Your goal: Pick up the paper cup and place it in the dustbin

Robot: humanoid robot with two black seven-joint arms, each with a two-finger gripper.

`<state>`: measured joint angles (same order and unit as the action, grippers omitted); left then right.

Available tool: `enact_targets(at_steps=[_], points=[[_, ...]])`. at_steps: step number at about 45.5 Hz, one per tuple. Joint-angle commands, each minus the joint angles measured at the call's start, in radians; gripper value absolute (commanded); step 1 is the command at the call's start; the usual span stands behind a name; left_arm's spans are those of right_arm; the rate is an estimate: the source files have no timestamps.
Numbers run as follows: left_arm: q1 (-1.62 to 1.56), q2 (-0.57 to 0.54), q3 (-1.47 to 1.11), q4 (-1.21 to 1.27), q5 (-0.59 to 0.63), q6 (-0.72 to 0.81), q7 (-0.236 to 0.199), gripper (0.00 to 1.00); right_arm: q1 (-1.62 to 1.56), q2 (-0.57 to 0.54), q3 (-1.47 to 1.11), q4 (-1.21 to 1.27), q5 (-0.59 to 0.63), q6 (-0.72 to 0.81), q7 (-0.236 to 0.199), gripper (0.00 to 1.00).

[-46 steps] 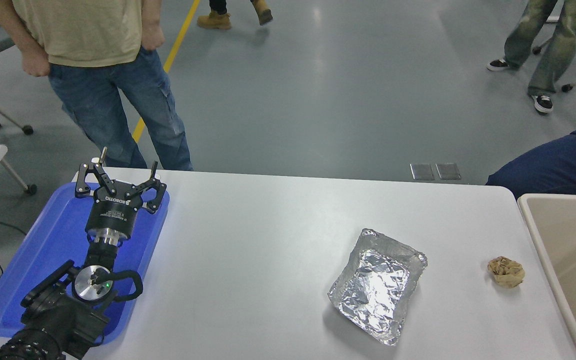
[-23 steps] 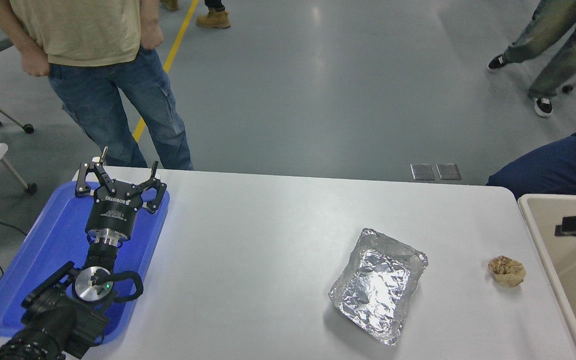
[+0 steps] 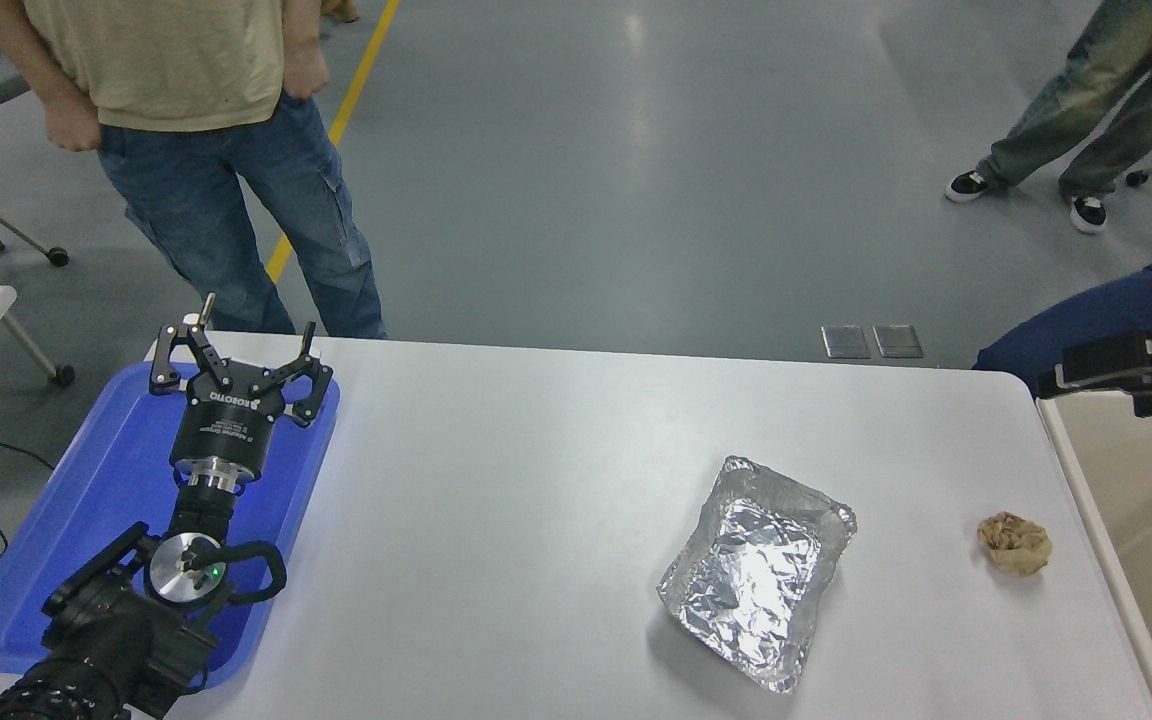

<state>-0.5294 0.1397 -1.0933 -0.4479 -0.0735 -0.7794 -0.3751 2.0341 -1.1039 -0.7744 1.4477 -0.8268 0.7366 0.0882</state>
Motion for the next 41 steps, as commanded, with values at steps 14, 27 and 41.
enact_targets(at_steps=[14,27,41], points=[[0.000,0.000,0.000,0.001,0.000,0.000,-0.001,1.00,0.420,0.157,-0.439,0.140,0.144,0.049,-0.008,1.00],[0.000,0.000,0.000,0.001,-0.002,0.000,-0.004,1.00,0.563,0.346,-0.563,0.238,0.320,0.049,-0.019,1.00],[0.000,0.000,0.000,0.001,-0.002,0.000,-0.004,1.00,0.589,0.605,-0.572,0.257,0.604,0.049,-0.028,1.00]])
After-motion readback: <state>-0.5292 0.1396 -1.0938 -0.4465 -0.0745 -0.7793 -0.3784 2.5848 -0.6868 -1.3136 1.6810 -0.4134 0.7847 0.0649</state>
